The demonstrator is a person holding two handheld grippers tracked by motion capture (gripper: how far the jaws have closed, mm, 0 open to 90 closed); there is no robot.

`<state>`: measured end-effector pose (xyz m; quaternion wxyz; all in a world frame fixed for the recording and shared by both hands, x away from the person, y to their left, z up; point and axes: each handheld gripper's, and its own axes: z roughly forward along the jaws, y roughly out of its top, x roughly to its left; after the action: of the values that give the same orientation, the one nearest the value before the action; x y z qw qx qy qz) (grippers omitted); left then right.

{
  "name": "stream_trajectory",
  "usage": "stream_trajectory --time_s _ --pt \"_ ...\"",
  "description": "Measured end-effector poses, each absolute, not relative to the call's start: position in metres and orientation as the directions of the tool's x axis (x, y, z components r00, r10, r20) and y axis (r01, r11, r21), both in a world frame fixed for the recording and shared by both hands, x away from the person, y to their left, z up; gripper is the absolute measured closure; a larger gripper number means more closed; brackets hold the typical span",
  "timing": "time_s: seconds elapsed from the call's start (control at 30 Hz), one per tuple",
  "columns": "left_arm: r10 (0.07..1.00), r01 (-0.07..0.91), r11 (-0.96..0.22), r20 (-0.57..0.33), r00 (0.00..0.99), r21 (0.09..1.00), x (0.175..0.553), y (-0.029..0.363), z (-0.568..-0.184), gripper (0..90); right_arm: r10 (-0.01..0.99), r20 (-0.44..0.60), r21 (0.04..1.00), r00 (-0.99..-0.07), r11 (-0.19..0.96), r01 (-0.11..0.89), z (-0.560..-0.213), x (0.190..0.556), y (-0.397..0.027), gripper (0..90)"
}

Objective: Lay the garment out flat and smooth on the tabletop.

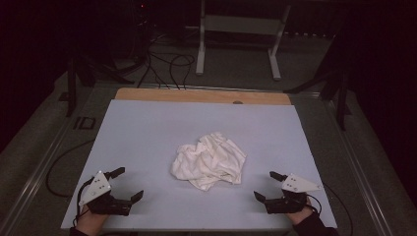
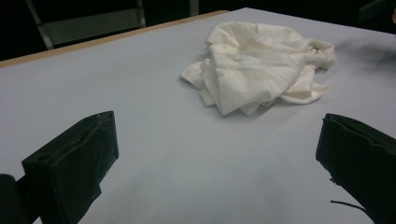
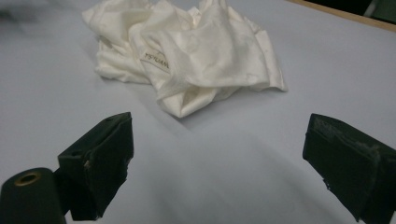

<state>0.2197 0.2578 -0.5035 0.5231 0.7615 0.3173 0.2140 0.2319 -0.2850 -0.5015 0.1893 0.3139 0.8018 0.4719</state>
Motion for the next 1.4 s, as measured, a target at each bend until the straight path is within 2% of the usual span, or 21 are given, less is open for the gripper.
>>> stream_trajectory --time_s 0.43,0.9,1.4 --pt "0.703 0.261 -0.239 -0.019 0.711 0.935 0.221 0.257 -0.504 0.1 0.681 0.001 0.862 -0.732 0.370 0.346 -0.501 0.233 -0.284 8.9" --pt "0.711 0.253 -0.234 -0.013 0.703 0.939 0.219 0.259 -0.502 0.1 0.698 -0.016 0.869 -0.716 0.364 0.335 -0.482 0.228 -0.279 9.1" --pt "0.713 0.254 -0.229 -0.016 0.701 0.940 0.223 0.256 -0.484 0.1 0.684 -0.075 0.888 -0.726 0.377 0.264 -0.441 0.238 -0.267 9.1"
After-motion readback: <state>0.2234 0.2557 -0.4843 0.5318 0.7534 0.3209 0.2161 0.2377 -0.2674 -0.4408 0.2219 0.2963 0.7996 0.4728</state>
